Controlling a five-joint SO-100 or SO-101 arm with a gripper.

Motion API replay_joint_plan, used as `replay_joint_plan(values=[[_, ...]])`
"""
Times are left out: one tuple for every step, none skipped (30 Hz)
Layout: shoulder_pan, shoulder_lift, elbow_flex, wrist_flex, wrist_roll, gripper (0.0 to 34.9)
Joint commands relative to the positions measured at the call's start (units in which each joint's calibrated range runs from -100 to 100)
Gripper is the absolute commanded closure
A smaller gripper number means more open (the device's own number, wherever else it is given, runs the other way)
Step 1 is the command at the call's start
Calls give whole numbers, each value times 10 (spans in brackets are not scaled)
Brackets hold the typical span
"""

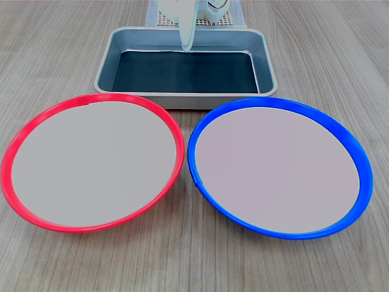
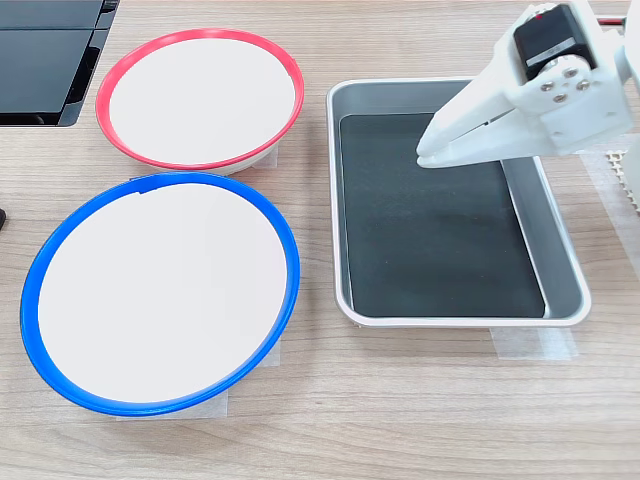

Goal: Lift the stacked dish and set it down on the table.

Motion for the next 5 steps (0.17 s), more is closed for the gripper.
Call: replay_joint_plan(values=[[1, -3, 0, 2, 0, 346], [1, -3, 0, 2, 0, 346], [1, -3, 0, 2, 0, 346], [1, -3, 0, 2, 0, 346], [1, -3, 0, 2, 0, 346]])
